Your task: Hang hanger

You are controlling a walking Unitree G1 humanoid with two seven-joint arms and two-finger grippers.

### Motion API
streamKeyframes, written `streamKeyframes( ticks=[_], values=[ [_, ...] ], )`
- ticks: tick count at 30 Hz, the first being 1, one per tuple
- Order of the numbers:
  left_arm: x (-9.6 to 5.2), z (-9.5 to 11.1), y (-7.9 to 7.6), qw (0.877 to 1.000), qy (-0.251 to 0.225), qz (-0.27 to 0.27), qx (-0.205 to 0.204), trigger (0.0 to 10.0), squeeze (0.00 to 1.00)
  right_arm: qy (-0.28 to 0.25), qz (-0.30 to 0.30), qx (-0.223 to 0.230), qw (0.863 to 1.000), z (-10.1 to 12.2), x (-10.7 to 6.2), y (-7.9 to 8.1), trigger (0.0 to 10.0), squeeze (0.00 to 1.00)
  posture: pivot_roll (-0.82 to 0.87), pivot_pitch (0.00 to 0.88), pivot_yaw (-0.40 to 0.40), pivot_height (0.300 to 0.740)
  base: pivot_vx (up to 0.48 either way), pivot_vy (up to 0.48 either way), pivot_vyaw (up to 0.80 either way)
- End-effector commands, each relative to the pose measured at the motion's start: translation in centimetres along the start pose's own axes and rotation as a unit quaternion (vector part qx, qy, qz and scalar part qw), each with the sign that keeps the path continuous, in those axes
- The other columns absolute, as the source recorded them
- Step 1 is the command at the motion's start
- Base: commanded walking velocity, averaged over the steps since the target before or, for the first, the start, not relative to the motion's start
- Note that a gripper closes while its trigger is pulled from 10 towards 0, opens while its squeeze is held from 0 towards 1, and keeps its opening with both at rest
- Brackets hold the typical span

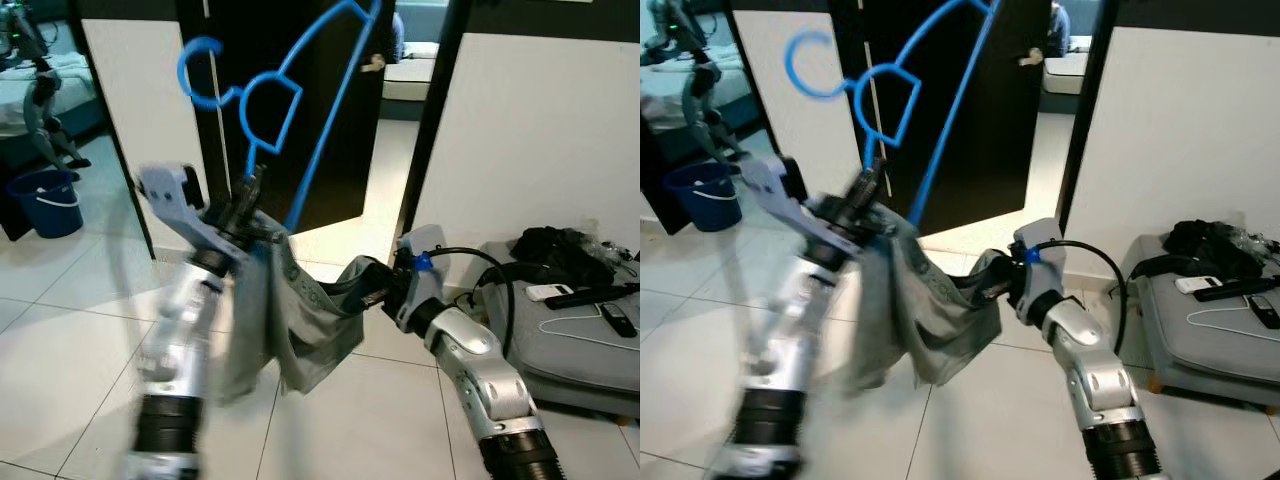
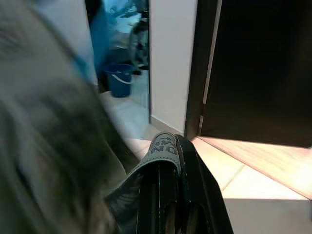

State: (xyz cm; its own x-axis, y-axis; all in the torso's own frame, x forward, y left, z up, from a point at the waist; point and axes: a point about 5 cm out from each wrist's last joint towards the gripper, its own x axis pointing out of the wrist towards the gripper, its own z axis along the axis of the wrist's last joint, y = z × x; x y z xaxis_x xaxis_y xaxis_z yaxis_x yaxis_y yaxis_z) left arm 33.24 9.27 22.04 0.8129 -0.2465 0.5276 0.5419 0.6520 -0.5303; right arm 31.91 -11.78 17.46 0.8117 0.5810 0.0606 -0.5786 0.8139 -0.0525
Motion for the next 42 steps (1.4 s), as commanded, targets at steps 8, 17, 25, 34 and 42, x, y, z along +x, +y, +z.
streamKeyframes(
  ticks=[8,17,25,34,42],
  values=[
    [1.0,1.6,1.7,0.982,-0.08,0.055,-0.161,10.0,0.0,0.105,0.037,-0.06,0.992,-4.2,-2.0,0.7,0.0,0.0,-0.04,0.0,-0.005,0.74,0.0,0.0,0.0],
    [0.3,9.4,4.6,0.968,-0.205,0.048,-0.139,10.0,0.0,0.374,-0.041,-0.127,0.918,-11.4,-8.3,-4.4,0.0,0.0,-0.01,0.0,-0.024,0.74,0.0,0.0,0.0],
    [-0.8,13.4,6.1,0.958,-0.266,0.054,-0.093,10.0,0.0,0.44,-0.166,-0.135,0.872,-10.4,-13.4,-10.3,0.0,0.0,-0.01,0.0,-0.024,0.74,0.0,0.0,0.0],
    [-1.1,12.6,6.1,0.973,-0.219,0.021,-0.075,10.0,0.0,0.416,-0.226,-0.148,0.868,-9.0,-14.1,-12.1,0.0,0.0,-0.02,0.0,-0.016,0.74,0.0,0.0,0.0],
    [-5.3,4.0,9.3,0.972,0.127,0.066,0.186,10.0,0.0,0.242,-0.248,-0.032,0.938,-7.9,-10.0,-10.8,8.8,0.0,-0.01,0.0,-0.012,0.74,0.0,0.0,0.0]
  ],
)
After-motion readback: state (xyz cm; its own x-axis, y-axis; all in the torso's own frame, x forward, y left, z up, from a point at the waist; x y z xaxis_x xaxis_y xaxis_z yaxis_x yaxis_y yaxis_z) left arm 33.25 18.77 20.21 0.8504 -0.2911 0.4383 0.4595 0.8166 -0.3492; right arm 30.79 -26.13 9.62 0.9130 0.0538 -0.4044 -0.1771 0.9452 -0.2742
